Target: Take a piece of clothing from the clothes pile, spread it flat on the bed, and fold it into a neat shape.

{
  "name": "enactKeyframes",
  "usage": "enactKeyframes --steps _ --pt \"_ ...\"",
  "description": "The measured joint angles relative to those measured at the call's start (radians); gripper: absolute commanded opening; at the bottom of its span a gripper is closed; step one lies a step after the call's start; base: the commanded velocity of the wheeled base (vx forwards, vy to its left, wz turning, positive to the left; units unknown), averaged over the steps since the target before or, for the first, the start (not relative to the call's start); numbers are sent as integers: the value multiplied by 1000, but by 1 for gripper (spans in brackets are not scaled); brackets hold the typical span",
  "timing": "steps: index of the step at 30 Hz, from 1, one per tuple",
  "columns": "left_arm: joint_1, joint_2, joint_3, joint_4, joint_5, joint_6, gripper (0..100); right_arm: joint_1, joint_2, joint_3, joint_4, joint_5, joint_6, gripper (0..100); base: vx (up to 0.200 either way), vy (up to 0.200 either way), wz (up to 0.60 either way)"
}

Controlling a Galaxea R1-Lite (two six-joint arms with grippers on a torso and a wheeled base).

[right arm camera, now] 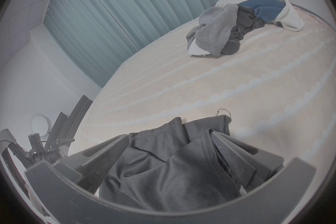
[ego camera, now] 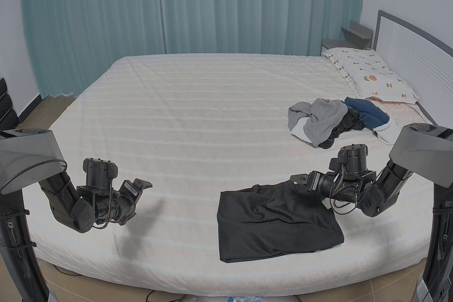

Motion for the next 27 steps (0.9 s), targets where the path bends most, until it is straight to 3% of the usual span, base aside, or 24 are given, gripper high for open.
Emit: enactKeyframes --steps 13,14,27 --pt "0 1 -1 1 0 0 100 -16 79 -15 -52 -21 -69 100 0 0 0" --pt "0 1 -1 1 0 0 100 -16 86 -15 -53 -22 -71 0 0 0 0" --pt "0 1 -1 1 0 0 100 -50 114 -18 -89 -50 -87 0 0 0 0"
